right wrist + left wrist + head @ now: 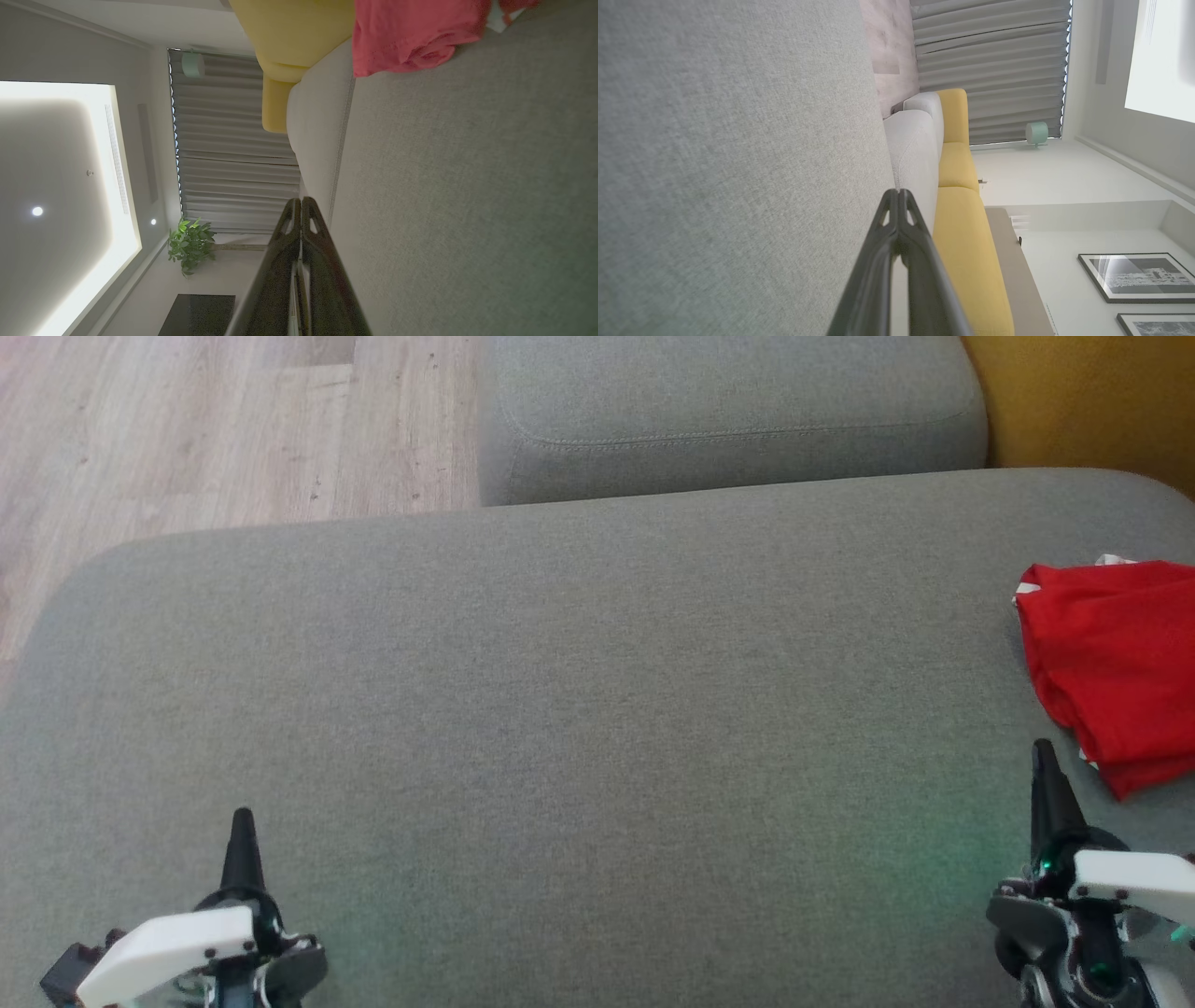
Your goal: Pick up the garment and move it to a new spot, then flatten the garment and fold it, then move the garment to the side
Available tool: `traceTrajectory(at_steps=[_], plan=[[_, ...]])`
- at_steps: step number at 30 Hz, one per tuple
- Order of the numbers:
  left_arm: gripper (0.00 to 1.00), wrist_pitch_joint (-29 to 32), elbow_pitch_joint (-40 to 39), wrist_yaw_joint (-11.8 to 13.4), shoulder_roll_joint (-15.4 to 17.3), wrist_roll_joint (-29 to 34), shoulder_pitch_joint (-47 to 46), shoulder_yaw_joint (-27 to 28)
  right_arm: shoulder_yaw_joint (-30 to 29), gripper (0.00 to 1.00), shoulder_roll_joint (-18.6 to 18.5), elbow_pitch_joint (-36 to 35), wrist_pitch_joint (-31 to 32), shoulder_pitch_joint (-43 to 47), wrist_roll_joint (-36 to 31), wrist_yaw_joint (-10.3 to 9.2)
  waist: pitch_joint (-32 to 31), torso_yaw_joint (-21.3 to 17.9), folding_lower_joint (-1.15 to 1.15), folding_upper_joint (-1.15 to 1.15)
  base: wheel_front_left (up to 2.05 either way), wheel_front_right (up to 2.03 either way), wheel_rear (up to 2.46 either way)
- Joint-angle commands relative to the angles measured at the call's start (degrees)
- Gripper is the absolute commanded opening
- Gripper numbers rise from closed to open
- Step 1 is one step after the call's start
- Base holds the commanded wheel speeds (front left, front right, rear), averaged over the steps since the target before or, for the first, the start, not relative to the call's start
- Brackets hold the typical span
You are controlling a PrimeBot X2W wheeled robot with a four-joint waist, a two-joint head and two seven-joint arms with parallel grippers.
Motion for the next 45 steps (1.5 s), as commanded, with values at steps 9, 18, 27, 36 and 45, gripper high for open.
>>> traceTrajectory(at_steps=[9, 18, 27, 36, 45], plan=[[0.0, 1.88, -0.96, -1.51, 0.64, -6.54, -4.68, 3.73, -0.17, 0.0, -0.48, -1.8, 1.96, -4.43, 7.05, -0.04, 0.28, 0.04, 0.0, 0.0, 0.0, 0.0, 0.0], [0.0, 2.22, -0.9, -1.59, 0.46, -6.83, -4.83, 4.11, -0.45, 0.0, -0.32, -1.78, 2.25, -4.55, 7.4, -0.04, 0.3, 0.05, 0.0, 0.0, 0.0, 0.0, 0.0], [0.0, 2.39, -0.89, -1.59, 0.31, -6.65, -4.84, 4.32, -0.64, 0.0, -0.19, -1.77, 2.4, -4.56, 7.25, -0.04, 0.3, 0.05, 0.0, 0.0, 0.0, 0.0, 0.0], [0.0, 2.55, -0.88, -1.59, 0.17, -6.48, -4.86, 4.52, -0.8, 0.0, -0.07, -1.76, 2.54, -4.58, 7.11, -0.04, 0.3, 0.05, 0.0, 0.0, 0.0, 0.0, 0.0], [0.0, 2.7, -0.87, -1.59, 0.04, -6.33, -4.87, 4.71, -0.95, 0.0, 0.03, -1.75, 2.66, -4.59, 6.98, -0.04, 0.3, 0.05, 0.0, 0.0, 0.0, 0.0, 0.0]])
